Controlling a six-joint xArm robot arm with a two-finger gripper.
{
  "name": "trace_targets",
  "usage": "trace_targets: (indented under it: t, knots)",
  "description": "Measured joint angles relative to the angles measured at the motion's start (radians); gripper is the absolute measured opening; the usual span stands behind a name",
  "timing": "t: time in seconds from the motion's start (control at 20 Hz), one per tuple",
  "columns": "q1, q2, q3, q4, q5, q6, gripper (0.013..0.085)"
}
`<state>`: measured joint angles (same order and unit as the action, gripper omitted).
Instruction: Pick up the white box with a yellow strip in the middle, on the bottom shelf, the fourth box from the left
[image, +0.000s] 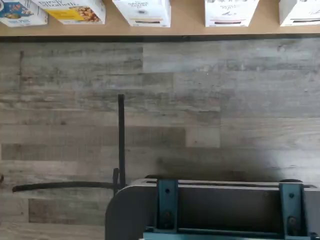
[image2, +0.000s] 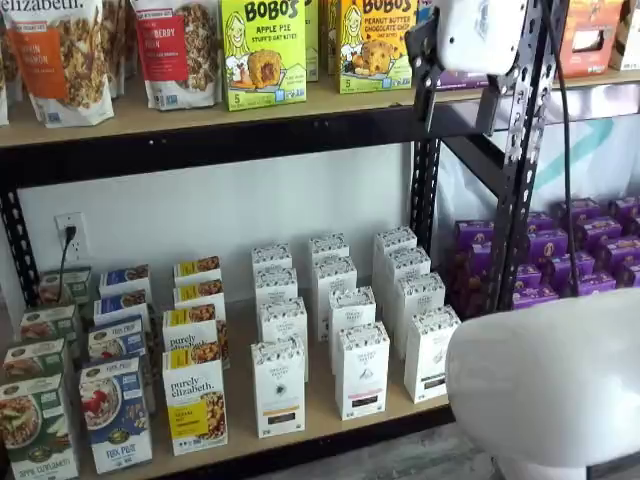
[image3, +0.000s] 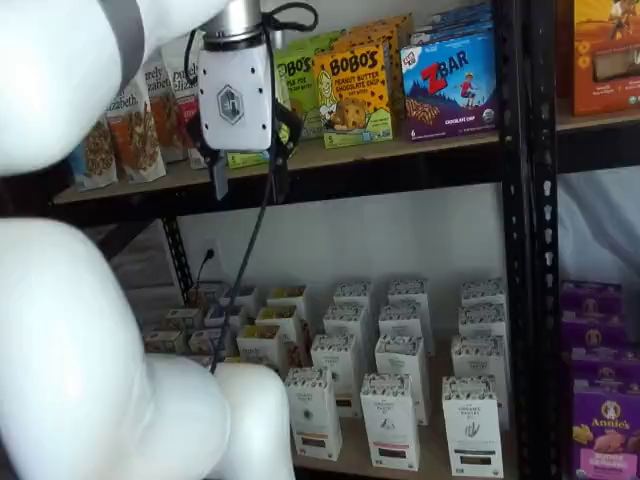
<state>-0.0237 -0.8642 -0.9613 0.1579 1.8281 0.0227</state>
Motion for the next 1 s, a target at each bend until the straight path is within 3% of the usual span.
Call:
trace_targets:
  t: [0.2,0.45,1.0]
  knots:
    - [0.026,-0.008,0.05,0.004,-0.051,0.02,0.085]
    - [0.107,-0.015,0.126,-0.055,-0.13,0.081,0.085]
    - [0.192,-0.043,0.328,-0.118,-0.364,0.152,0.085]
